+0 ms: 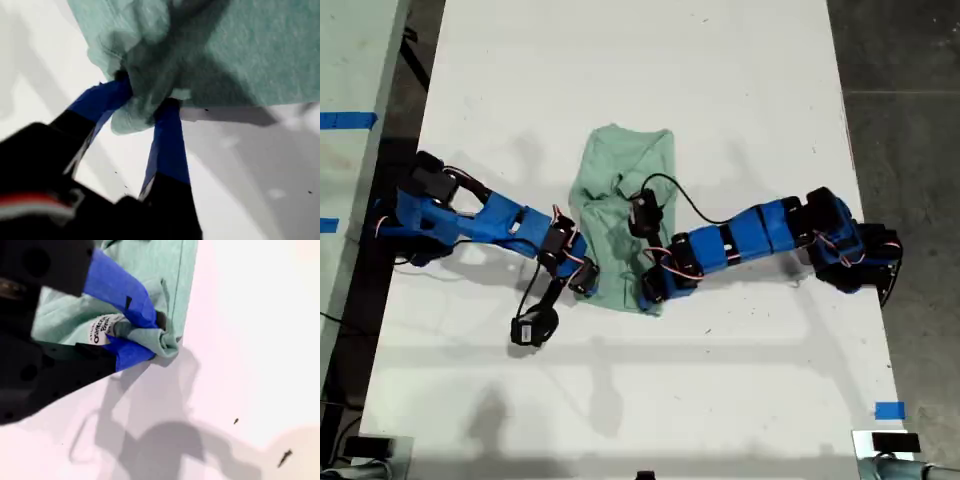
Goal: Fold tshirt
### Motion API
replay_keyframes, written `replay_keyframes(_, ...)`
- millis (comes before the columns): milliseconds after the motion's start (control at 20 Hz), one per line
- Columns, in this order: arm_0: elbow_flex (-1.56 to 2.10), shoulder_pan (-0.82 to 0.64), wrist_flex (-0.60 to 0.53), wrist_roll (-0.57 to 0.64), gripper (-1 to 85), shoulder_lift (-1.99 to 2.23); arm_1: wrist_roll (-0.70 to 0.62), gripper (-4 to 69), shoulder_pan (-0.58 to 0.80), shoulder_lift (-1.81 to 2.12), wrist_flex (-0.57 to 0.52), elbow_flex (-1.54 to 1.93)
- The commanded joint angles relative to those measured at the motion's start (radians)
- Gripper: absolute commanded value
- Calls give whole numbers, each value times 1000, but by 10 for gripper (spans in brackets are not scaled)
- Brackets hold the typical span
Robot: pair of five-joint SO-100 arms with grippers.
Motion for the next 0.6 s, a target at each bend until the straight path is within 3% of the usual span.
replay_keyframes(0, -64, -14, 63, 31, 0, -8, 6, -3, -26, 6, -14, -15)
replay_keyframes(150, -186, 20, 161, 31, 0, -14, -12, -2, -46, 41, -15, -20)
replay_keyframes(300, -488, 92, 341, 20, 0, -110, -31, -2, -84, 147, 41, -20)
replay_keyframes(550, -548, 193, 307, -38, 0, 38, -48, -2, -161, 357, 114, -21)
